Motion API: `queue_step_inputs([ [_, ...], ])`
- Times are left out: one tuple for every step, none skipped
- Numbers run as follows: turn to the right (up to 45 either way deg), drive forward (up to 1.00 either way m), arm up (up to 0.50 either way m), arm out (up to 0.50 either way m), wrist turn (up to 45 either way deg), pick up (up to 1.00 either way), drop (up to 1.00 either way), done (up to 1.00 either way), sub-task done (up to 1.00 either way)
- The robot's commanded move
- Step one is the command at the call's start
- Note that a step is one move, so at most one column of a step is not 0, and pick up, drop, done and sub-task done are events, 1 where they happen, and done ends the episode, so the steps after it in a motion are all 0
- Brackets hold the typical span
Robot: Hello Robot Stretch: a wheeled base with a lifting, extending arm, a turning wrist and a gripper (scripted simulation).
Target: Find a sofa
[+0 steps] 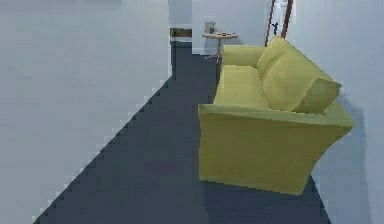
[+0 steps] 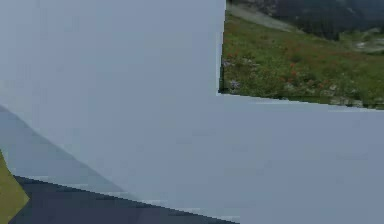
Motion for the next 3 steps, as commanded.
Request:
queue_step_inputs([
  [0.0, 0.5, 0.0, 0.0, 0.0, 0.0, 0.0, 0.0, 0.0],
  [21.0, 0.0, 0.0, 0.0, 0.0, 0.0, 0.0, 0.0, 0.0],
  [0.0, 0.0, 0.0, 0.0, 0.0, 0.0, 0.0, 1.0, 0.0],
])
